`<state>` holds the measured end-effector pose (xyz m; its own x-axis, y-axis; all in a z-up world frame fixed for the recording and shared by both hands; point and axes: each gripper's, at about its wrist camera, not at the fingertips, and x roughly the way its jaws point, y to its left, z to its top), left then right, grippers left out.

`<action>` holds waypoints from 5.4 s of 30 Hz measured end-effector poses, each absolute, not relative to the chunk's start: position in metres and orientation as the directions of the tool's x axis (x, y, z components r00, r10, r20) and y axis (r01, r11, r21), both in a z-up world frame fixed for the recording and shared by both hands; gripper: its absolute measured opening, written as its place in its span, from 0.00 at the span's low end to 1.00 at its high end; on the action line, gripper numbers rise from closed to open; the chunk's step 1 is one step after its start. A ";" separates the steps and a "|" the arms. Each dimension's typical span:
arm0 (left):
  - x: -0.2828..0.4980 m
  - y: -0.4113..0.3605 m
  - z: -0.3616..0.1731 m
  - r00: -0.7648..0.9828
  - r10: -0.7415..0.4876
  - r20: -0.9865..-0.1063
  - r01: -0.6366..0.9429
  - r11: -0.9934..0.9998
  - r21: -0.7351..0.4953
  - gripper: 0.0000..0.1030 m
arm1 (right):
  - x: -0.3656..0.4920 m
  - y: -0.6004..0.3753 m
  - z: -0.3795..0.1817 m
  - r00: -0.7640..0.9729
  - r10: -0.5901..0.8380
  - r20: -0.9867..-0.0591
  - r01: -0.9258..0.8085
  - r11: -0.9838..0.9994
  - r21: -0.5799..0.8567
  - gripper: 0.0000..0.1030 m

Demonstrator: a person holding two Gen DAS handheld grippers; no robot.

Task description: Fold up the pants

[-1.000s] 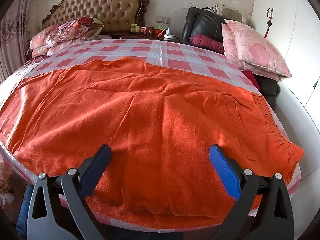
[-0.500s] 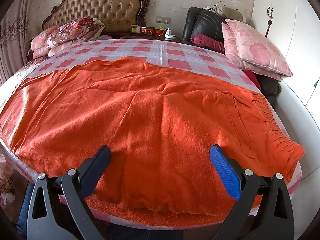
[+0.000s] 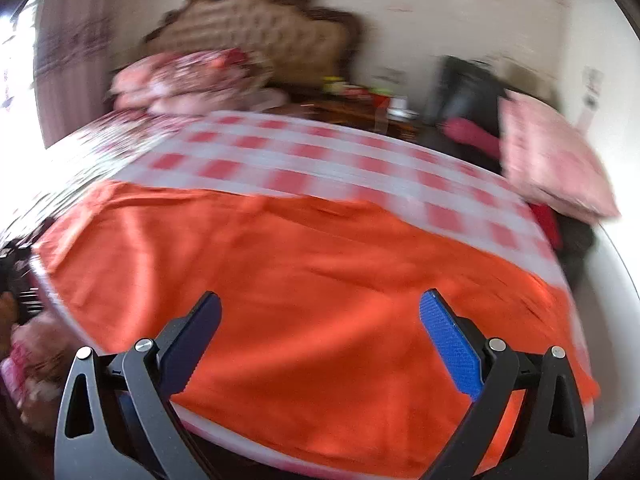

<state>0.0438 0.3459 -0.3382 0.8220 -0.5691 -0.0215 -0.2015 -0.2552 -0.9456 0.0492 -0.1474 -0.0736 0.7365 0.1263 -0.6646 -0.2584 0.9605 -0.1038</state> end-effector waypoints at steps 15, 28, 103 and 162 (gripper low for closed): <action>0.065 0.351 -0.331 0.846 -0.517 0.128 -0.056 -0.324 -0.944 0.50 | 0.138 0.058 -0.108 0.586 0.169 -0.793 -0.416 0.902 -0.115 0.93; 0.063 0.361 -0.276 0.829 -0.511 -0.225 -0.220 0.071 -0.973 0.11 | 0.155 0.071 -0.123 0.639 0.050 -0.768 -0.347 0.909 -0.230 0.93; 0.025 -0.054 -0.141 0.867 -0.126 -0.482 0.324 0.878 0.352 0.10 | 0.172 -0.122 -0.123 0.287 0.703 -0.650 -0.176 0.706 0.686 0.08; -0.018 -0.218 -0.181 0.901 -0.125 -0.416 0.370 0.725 0.581 0.12 | 0.163 -0.264 -0.112 0.537 0.525 -0.660 -0.174 0.835 0.522 0.08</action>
<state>-0.0183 -0.2185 -0.1815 0.9006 -0.1255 -0.4162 0.3696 0.7251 0.5811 0.1628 -0.2636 -0.1124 0.5365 0.5254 -0.6604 -0.1743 0.8347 0.5225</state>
